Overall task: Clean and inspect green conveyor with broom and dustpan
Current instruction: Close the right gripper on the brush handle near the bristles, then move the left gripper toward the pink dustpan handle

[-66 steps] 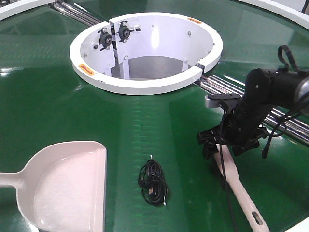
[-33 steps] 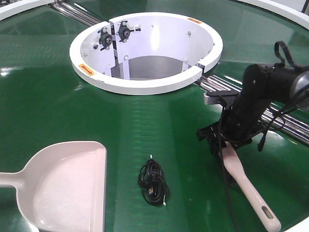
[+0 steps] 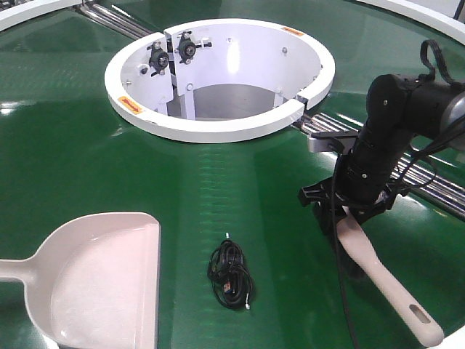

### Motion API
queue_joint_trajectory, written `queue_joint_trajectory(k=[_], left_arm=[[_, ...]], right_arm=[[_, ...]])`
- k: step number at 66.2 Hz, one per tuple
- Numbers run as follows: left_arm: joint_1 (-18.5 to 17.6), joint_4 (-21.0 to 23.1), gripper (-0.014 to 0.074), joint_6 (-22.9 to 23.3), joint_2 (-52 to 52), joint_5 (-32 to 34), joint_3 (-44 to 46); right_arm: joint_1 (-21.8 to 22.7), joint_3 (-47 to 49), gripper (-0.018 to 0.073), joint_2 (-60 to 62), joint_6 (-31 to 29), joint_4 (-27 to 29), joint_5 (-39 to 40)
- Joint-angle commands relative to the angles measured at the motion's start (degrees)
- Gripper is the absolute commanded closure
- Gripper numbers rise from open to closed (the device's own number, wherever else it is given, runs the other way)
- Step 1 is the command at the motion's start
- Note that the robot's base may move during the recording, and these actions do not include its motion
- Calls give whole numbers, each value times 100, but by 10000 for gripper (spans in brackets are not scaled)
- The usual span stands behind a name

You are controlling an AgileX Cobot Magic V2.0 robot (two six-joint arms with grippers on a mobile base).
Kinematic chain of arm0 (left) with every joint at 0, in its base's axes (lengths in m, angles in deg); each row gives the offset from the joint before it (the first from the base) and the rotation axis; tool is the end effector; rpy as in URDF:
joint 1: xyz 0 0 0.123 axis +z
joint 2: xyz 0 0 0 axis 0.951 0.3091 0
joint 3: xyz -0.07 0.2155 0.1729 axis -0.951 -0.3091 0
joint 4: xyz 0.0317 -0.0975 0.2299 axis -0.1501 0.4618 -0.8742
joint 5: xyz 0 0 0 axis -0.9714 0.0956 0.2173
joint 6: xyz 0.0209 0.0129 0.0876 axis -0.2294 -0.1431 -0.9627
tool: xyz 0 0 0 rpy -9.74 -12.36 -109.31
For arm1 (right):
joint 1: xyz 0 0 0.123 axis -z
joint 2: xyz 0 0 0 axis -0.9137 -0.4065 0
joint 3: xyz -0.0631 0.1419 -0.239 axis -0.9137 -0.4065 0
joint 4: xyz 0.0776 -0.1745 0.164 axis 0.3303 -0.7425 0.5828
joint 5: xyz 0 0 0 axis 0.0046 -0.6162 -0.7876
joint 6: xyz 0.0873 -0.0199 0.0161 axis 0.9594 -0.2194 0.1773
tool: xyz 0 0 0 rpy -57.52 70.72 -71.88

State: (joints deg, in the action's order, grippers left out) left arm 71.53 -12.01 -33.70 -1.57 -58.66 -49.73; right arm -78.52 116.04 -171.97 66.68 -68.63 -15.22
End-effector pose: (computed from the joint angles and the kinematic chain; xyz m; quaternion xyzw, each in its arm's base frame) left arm 0.0977 -0.0096 0.3518 0.0640 0.7592 -0.0148 0.6476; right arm 0.3527 0.0891 0.2247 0.1125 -0.9919 -0.0581 0.0034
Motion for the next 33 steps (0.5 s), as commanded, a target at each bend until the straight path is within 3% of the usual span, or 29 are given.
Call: queue_joint_trajectory(k=[1,18,33], left_arm=[[-33,90,17,19,69,389,201],[-33,90,17,19,69,378,201],[-33,90,17,19,69,373,201]], right_arm=[[-1,161,569,481,-12,165,-389],[5,122,569,977,34,135,-389],[5,-568,569,1248,34,-62,-353]])
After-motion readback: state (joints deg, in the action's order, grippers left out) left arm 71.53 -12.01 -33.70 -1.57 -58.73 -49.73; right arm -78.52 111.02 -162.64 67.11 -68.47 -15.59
